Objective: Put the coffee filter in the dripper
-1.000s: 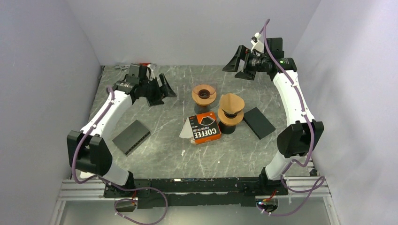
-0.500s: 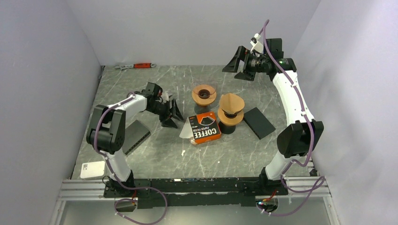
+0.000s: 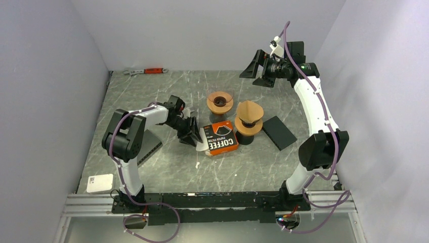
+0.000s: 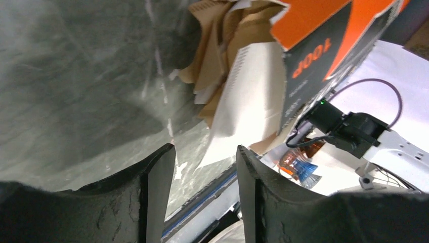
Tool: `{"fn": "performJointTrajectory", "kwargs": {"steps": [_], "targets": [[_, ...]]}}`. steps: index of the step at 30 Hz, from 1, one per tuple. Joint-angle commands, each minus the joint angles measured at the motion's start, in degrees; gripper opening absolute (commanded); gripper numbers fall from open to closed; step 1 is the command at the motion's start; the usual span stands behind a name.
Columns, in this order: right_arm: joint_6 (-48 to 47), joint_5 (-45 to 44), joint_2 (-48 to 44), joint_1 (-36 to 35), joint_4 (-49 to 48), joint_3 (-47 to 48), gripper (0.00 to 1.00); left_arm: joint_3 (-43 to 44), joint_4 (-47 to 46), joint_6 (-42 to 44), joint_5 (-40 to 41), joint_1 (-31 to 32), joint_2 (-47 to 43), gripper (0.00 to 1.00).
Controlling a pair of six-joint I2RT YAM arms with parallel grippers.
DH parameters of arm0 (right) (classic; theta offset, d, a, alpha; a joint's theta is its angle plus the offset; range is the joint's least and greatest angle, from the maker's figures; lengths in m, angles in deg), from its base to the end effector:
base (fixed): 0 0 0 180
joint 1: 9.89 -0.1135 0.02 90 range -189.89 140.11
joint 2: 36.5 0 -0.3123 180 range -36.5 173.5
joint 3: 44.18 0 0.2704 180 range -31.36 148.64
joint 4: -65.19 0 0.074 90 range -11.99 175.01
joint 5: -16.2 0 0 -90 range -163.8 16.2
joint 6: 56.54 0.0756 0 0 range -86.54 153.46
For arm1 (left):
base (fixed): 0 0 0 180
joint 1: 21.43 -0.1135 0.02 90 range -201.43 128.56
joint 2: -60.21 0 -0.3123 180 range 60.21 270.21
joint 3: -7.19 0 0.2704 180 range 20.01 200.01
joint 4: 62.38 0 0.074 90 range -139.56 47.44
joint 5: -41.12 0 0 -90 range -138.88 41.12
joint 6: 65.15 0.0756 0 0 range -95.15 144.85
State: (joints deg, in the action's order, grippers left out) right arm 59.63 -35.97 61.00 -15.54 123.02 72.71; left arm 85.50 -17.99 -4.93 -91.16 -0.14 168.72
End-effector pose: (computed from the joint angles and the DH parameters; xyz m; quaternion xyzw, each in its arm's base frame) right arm 0.4139 0.0875 0.4298 0.0130 0.8633 0.3935 0.3157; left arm 0.3425 -0.1880 0.1484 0.0202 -0.9253 0.3764 0.0412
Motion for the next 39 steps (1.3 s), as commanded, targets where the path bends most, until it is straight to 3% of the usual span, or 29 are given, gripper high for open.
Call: {"fn": "performJointTrajectory", "kwargs": {"steps": [1,4,12,21,30,39], "targets": [[0.37,0.69,-1.18,0.25,-0.1,1.23,0.97,1.8,4.4,3.64,5.39,-0.12,-0.63,0.56],[0.41,0.96,-0.93,0.24,-0.12,1.25,0.97,1.13,4.78,4.28,5.68,-0.12,-1.19,0.57],[0.59,0.86,-0.72,0.25,-0.09,1.57,0.97,0.81,-0.47,3.54,-0.03,0.23,-0.59,0.35],[0.86,0.89,-0.88,0.21,-0.36,1.47,0.97,1.24,-1.13,3.4,-0.79,0.32,-1.55,0.0],[0.31,1.08,-0.99,0.28,-0.64,1.31,0.97,1.18,4.46,6.07,7.27,0.23,-6.2,0.0],[-2.14,-2.36,-3.68,0.2,-5.61,2.81,1.0,5.26,16.75,10.1,24.41,-0.12,-16.17,0.0]]}}
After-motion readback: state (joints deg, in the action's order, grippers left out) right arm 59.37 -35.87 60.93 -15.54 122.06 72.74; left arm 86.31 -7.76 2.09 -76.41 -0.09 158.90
